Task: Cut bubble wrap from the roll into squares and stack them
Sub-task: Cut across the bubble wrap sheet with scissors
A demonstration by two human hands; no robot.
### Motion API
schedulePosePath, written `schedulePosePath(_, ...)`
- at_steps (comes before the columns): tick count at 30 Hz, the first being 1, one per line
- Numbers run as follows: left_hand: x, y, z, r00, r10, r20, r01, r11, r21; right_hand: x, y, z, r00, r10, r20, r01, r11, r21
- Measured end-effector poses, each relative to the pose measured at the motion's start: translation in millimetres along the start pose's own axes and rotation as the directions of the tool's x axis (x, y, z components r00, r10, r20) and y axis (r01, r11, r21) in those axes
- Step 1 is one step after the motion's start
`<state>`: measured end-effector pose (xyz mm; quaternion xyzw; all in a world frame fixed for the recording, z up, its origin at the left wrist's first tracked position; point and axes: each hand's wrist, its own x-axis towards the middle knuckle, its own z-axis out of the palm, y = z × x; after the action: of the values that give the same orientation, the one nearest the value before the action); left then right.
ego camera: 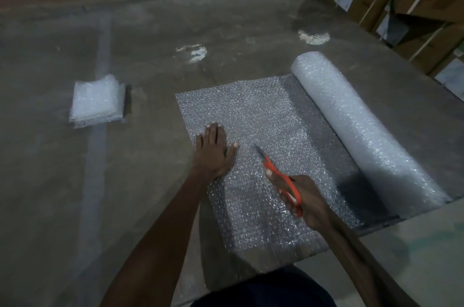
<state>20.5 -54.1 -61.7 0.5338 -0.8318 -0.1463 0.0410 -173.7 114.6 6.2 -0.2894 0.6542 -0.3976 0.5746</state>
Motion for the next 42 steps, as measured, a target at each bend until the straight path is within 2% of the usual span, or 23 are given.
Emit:
schedulePosePath(16,-0.6,-0.4,1.1,1.000,0.004,-0.014,-0.005,1.000,-0.012,14.7,-6.0,3.0,1.000,-0.018,-0.007,0.018,1.000,-0.017)
schedulePosePath(21,-1.0,-0.3,1.4,1.000,0.004,-0.026,-0.005,1.000,-0.024,19.1,-15.9,9.0,1.000,-0.016,0.002,0.016,0.999,0.029)
schedulePosePath(28,-1.2,-1.1,2.4,0.999,0.010,-0.031,-0.010,1.000,-0.018,26.8,-16.2,13.0,1.000,-0.011,-0.015,0.010,1.000,-0.018)
schedulePosePath(37,-1.3,-0.7,1.2,1.000,0.009,-0.027,-0.010,1.000,-0.020,33.0,-22.8,17.0,1.000,-0.009,-0.005,0.009,0.999,0.034)
schedulePosePath(42,-1.1,-0.5,1.7,1.000,0.006,-0.028,-0.006,1.000,-0.027,36.2,-25.0,17.3,1.000,0.001,-0.019,-0.001,1.000,-0.016)
